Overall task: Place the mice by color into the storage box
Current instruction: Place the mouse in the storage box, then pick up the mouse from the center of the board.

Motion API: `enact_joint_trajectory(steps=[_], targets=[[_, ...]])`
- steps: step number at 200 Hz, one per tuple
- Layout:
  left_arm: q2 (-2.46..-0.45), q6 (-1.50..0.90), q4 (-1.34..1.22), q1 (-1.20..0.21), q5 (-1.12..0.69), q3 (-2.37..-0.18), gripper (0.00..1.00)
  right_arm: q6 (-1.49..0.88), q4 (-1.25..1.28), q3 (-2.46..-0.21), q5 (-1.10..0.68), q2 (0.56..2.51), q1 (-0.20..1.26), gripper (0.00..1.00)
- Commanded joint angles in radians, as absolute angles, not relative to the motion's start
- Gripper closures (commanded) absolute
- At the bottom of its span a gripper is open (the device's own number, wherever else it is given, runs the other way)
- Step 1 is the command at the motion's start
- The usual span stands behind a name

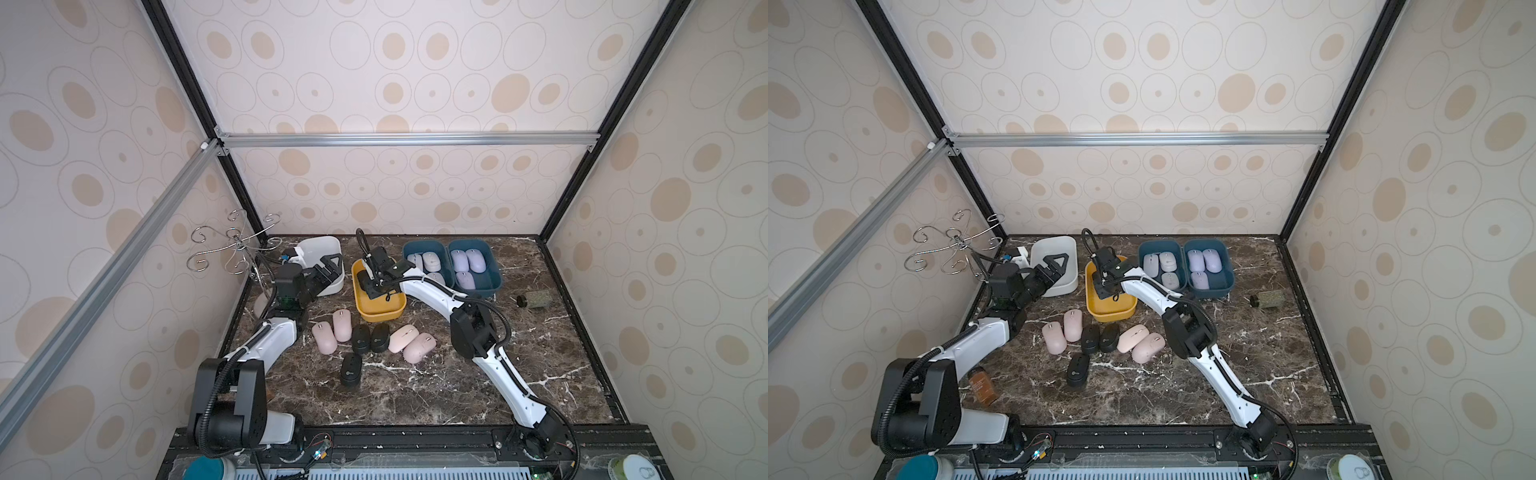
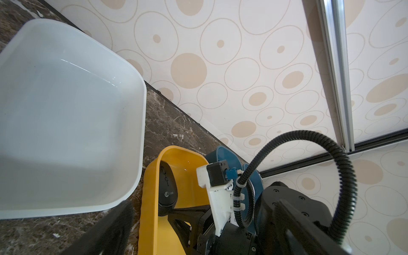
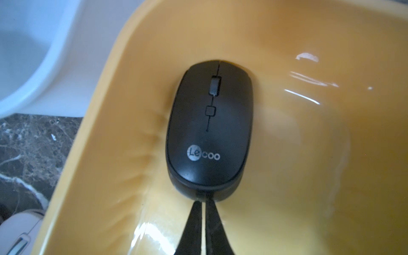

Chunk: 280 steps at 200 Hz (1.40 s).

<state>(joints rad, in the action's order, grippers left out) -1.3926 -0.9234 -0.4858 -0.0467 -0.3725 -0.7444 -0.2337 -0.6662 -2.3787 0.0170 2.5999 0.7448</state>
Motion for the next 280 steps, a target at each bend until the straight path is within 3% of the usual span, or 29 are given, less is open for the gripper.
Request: enact_joint_trajectory(steps=[1,65,119,146,177,192,225,256,280], targets=[[-1.403,-0.931,-0.513,-0.044,-0.383,-0.760,0.00,-0.220,-0.650,-2.370,-0.024,2.586,0.741,0.91],[-1.407,-0.925,-0.511,-0.045,-0.390,-0.765,0.00,-0.222,-0.646,-2.401,-0.098,2.591,0.740,0.91],[-1.369,-0.791,-0.453,-0.046,-0.380,-0.811,0.00,-0.276,-0.602,-2.184,-0.119,2.306,0.745,0.89],[-1.285,-0.714,-0.473,-0.053,-0.304,-0.779,0.00,-0.320,-0.496,-1.879,-0.100,2.046,0.748,0.76],[-1.179,-0.695,-0.215,-0.083,-0.259,-0.750,0.12,-0.313,-0.382,-1.479,-0.016,1.735,0.748,0.50],[-1.116,-0.646,-0.043,-0.140,-0.178,-0.723,0.12,-0.308,-0.352,-1.344,0.016,1.624,0.745,0.44],[-1.009,-0.622,0.245,-0.300,0.002,-0.648,0.09,-0.298,-0.300,-1.140,0.045,1.498,0.743,0.35],[-0.943,-0.698,0.329,-0.422,0.069,-0.543,0.00,-0.268,-0.279,-1.068,0.056,1.467,0.743,0.22],[-0.967,-0.755,0.353,-0.524,0.096,-0.488,0.00,-0.281,-0.262,-1.041,0.077,1.465,0.743,0.15]])
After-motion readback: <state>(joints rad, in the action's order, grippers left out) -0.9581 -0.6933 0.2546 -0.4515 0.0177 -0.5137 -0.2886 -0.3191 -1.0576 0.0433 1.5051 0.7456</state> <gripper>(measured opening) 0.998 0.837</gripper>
